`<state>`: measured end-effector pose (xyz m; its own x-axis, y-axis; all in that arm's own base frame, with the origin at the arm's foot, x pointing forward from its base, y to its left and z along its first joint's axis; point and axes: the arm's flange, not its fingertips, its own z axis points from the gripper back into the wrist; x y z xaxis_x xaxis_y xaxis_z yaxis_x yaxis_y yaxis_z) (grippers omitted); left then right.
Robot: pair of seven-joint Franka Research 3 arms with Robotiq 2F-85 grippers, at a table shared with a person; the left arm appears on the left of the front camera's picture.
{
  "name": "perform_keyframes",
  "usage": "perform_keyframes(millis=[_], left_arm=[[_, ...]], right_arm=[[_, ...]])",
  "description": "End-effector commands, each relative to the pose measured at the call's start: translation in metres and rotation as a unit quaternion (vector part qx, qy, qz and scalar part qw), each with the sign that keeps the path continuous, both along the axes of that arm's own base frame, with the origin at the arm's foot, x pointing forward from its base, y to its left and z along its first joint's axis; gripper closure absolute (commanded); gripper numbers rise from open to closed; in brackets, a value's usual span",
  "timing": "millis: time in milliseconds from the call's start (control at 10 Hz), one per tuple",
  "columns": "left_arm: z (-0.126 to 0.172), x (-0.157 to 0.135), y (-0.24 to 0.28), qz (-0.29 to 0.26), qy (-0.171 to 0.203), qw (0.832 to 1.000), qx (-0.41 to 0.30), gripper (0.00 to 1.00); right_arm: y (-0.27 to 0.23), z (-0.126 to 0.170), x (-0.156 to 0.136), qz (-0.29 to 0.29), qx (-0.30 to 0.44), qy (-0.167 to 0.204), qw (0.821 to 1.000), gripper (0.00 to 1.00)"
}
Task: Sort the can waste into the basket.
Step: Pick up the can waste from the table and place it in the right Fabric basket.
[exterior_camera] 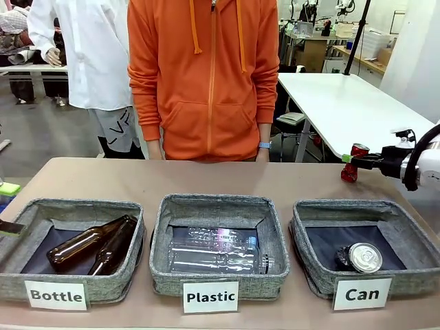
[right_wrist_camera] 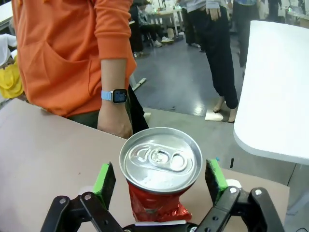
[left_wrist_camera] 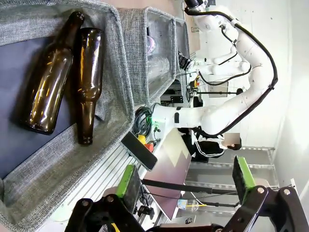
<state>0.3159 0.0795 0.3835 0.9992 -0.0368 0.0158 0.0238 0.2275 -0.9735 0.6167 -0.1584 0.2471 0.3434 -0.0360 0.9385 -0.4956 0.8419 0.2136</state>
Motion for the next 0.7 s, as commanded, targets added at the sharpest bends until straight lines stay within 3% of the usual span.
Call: perform_keyframes(millis=[0,100,400,500,600], left_arm=[[0.0043,-0.0033,0.0017,0.0,0.003,1.0,-0.007,0.0],[0.0043,-0.0033,0.0017,0.0,0.003,1.0,-0.007,0.0],[0.0043,-0.0033,0.0017,0.0,0.003,1.0,-0.007,0.0],[0.0043,-0.0033,0.0017,0.0,0.003,1.0,-0.007,0.0],[0.0043,-0.0033,0.0017,0.0,0.003,1.0,-0.007,0.0]], right_arm=[[0.0033,-0.0031,0.0071,-0.013,-0.024,-0.015,0.999,0.59],[0.0034,-0.0035,0.006,-0.012,-0.022,-0.015,1.0,0.99],[0.0038,-0.0039,0.0035,-0.01,-0.024,-0.012,1.0,1.0],[0.0044,-0.0029,0.0025,-0.01,-0.025,-0.013,1.0,0.96],[0.0049,-0.0011,0.0009,-0.004,-0.023,-0.012,1.0,1.0]])
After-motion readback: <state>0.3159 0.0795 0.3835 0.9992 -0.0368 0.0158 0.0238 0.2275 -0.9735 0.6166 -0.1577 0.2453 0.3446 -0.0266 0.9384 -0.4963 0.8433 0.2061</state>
